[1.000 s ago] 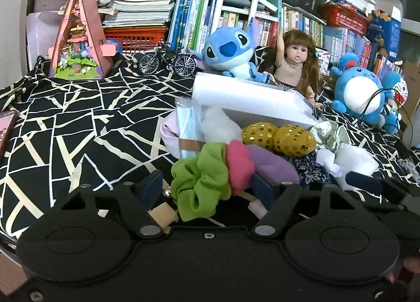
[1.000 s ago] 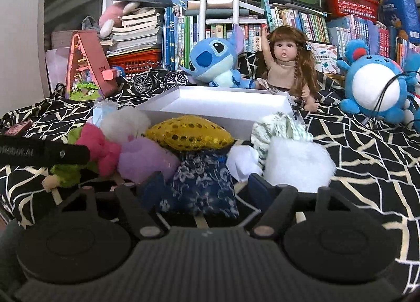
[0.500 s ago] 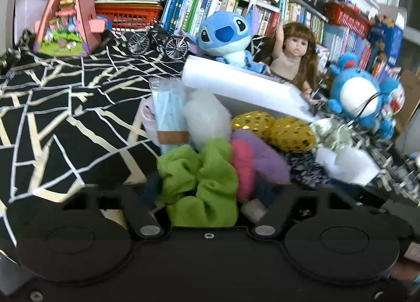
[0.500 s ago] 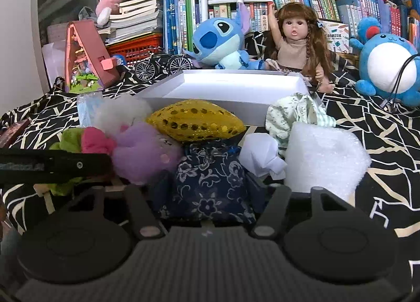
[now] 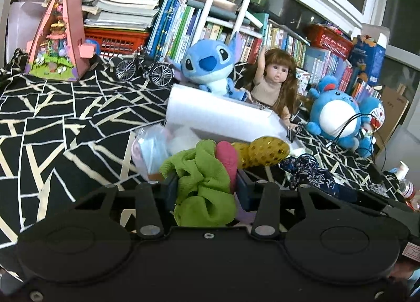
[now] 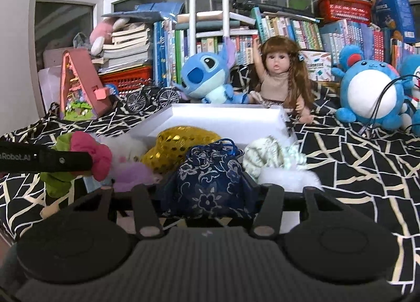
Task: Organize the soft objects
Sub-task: 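Carry pouch and scrunchie into the white box and open both tools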
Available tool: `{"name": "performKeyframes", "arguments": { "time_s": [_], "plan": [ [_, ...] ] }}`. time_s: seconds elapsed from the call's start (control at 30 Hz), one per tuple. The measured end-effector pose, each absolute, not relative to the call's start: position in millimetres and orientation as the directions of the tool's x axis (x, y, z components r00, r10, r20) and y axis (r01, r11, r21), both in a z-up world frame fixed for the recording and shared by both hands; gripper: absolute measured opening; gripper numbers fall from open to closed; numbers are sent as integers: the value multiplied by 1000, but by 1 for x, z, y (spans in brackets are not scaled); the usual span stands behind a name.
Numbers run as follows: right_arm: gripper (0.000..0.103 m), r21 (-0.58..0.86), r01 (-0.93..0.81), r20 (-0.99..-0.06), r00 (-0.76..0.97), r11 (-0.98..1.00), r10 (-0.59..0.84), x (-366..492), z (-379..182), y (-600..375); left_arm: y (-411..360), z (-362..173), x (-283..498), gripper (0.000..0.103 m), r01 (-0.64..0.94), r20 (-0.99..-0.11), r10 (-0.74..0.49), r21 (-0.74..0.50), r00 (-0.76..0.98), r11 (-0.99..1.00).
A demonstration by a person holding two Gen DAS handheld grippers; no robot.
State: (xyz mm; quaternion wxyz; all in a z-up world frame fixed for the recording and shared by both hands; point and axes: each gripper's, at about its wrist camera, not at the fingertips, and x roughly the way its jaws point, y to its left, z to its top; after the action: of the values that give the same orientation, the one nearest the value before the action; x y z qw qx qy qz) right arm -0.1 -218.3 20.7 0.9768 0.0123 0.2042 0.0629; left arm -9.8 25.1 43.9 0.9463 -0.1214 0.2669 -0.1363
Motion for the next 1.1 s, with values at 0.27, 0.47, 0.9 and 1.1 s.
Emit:
{"name": "performKeyframes", "arguments": {
  "time_s": [0.27,0.47,0.9,1.1],
  "plan": [
    [55,72,-80,-400,911,994,103,4,31,-230,18,60,3,42,208,-469,-326,-286,821,935],
    [55,93,-59,-404,910,994,92,14,39,-238,11,69,25,42,220,-472,-341,-293,813,930],
    [55,79,-46,-420,904,996,75,34,48,-241,-2,79,58,42,240,-472,-369,-313,800,919],
    [55,77,-46,-430,900,996,75,46,53,-243,-14,83,70,42,254,-480,-375,-299,793,920]
  ]
}}
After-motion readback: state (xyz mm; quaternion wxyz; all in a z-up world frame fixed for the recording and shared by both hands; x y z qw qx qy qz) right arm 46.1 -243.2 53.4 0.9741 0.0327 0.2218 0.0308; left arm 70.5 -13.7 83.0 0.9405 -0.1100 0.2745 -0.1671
